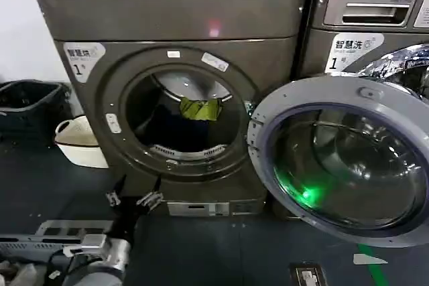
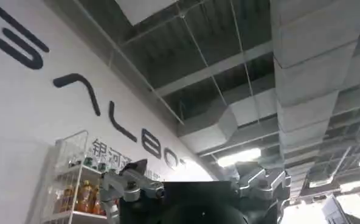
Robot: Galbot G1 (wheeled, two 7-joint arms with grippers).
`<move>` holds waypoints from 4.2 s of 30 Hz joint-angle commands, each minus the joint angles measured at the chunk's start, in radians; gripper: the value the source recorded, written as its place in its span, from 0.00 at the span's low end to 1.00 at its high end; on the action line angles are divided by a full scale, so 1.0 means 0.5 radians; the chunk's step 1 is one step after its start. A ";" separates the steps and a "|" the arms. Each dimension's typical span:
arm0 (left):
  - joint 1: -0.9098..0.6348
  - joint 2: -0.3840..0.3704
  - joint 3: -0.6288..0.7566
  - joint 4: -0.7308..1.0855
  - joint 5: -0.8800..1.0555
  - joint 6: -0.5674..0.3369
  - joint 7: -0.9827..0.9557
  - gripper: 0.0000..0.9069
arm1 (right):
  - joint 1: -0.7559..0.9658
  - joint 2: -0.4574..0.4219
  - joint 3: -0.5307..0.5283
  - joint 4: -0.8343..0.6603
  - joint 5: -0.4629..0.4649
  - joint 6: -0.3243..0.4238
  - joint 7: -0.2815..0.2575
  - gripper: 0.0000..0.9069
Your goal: Grasp the clothes from the dryer.
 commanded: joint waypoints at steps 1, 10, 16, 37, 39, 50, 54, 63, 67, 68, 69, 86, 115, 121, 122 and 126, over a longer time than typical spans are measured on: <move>-0.013 0.002 0.009 0.009 0.012 -0.024 0.014 1.00 | 0.003 0.003 -0.004 0.005 0.007 0.023 -0.041 1.00; -0.029 -0.004 0.023 0.024 0.055 -0.095 0.046 1.00 | -0.004 0.013 -0.008 0.002 0.047 0.107 -0.065 1.00; -0.044 -0.008 0.024 0.036 0.051 -0.092 0.045 1.00 | -0.002 0.027 -0.016 0.013 0.054 0.139 -0.084 1.00; -0.037 0.004 0.038 0.032 0.050 -0.090 0.042 1.00 | -0.036 0.029 0.033 0.024 0.069 0.121 -0.087 1.00; -0.039 0.006 0.039 0.031 0.049 -0.090 0.043 1.00 | -0.036 0.034 0.033 0.026 0.075 0.122 -0.085 1.00; -0.062 0.002 0.039 0.049 0.045 -0.093 0.043 1.00 | -0.037 0.043 0.043 0.026 0.084 0.141 -0.087 1.00; -0.085 -0.003 0.045 0.060 0.041 -0.091 0.043 1.00 | -0.040 0.045 0.048 0.029 0.088 0.144 -0.089 1.00; -0.267 -0.015 0.073 0.188 0.018 -0.095 0.045 1.00 | -0.060 0.071 0.058 0.059 0.081 0.142 -0.094 1.00; -0.450 -0.019 0.074 0.386 -0.011 -0.116 0.048 1.00 | -0.073 0.086 0.062 0.094 0.047 0.139 -0.123 1.00; -0.505 -0.019 0.084 0.460 -0.016 -0.121 0.050 1.00 | -0.078 0.088 0.067 0.101 0.032 0.142 -0.151 1.00; -0.555 -0.020 0.095 0.531 -0.018 -0.126 0.052 1.00 | -0.083 0.090 0.072 0.113 0.034 0.140 -0.156 1.00; -1.573 -0.106 0.239 1.732 -0.010 -0.292 0.050 1.00 | -0.160 0.106 0.160 0.162 -0.008 0.110 -0.201 1.00; -2.813 -0.052 1.198 3.604 0.652 -0.440 1.506 1.00 | -0.050 0.090 0.061 0.176 0.002 0.143 -0.244 1.00; -3.013 -0.085 1.374 3.911 1.061 -0.567 2.012 1.00 | -0.048 0.089 0.055 0.165 -0.004 0.154 -0.251 1.00; -3.033 -0.087 1.390 3.954 1.119 -0.609 2.101 1.00 | -0.046 0.090 0.051 0.167 -0.004 0.156 -0.252 1.00; -3.086 -0.085 1.442 4.027 1.380 -0.680 2.248 1.00 | -0.028 0.089 0.027 0.185 -0.005 0.158 -0.252 1.00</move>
